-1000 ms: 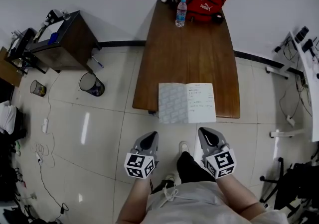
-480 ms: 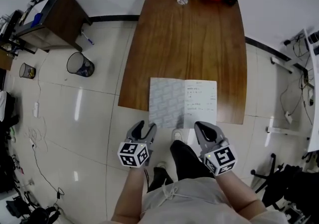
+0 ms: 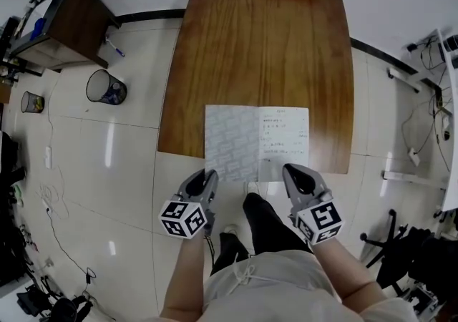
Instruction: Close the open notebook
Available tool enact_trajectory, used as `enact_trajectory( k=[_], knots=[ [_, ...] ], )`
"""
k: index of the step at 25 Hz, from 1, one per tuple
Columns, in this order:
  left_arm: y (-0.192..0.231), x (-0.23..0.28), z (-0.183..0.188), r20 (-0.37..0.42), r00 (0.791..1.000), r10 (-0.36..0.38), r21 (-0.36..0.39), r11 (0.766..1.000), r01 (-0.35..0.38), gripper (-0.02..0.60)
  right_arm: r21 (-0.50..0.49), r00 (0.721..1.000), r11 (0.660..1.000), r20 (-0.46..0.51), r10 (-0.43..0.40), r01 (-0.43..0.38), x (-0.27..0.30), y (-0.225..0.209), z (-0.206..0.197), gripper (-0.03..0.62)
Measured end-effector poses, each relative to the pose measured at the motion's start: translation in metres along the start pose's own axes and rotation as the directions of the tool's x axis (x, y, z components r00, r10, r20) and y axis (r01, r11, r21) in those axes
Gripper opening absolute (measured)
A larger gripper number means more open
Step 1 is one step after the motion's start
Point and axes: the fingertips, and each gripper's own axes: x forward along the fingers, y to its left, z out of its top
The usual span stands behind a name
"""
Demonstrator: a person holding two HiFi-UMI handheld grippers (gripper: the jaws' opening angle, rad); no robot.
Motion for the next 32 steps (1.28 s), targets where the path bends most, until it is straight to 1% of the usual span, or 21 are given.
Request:
enact_trajectory(
  k=[2,5,7,11,14,18,23,27,30,32],
  knots=[
    [-0.005,-0.006,0.008,0.017,1.000,-0.011,0.005,1.000,0.011,0.073,0.001,1.000,1.000,0.004,0.000,0.000,-0.004,0.004,0.001,0.003],
    [-0.022,-0.015,0.026,0.046,0.998,-0.043,0.032,0.999,0.042,0.047,0.007,1.000,1.000,0.018,-0.010,0.010,-0.013,0.006,0.003,0.002],
    [-0.042,-0.021,0.040,0.069,0.994,-0.083,0.059,0.995,0.079,0.040,0.011,0.999,1.000,0.036,-0.021,0.020,-0.022,0.007,0.005,0.002],
    [-0.091,-0.027,0.061,0.086,0.980,-0.180,0.146,0.975,0.167,0.034,0.022,0.997,0.999,0.059,-0.040,0.039,-0.041,0.009,0.006,0.002],
    [-0.124,-0.022,0.065,0.080,0.967,-0.241,0.189,0.956,0.223,0.029,0.036,0.995,0.997,0.078,-0.068,0.065,-0.056,0.007,0.004,0.002],
    [-0.159,-0.012,0.061,0.040,0.952,-0.305,0.238,0.928,0.287,0.029,0.086,0.986,0.987,0.089,-0.141,0.134,-0.084,0.000,-0.006,0.003],
    [-0.202,0.015,0.048,-0.047,0.929,-0.366,0.324,0.875,0.361,0.035,0.123,0.968,0.970,0.112,-0.225,0.212,-0.115,-0.023,-0.011,0.002],
    [-0.223,0.039,0.027,-0.106,0.919,-0.380,0.340,0.854,0.393,0.035,0.154,0.959,0.958,0.118,-0.259,0.240,-0.131,-0.038,-0.020,0.003],
    [-0.234,0.064,0.003,-0.171,0.914,-0.369,0.370,0.836,0.407,0.035,0.180,0.957,0.952,0.109,-0.270,0.248,-0.136,-0.049,-0.031,0.002],
    [-0.237,0.082,-0.018,-0.218,0.909,-0.356,0.372,0.830,0.415,0.044,0.194,0.957,0.948,0.097,-0.275,0.253,-0.138,-0.057,-0.040,0.003]
  ],
)
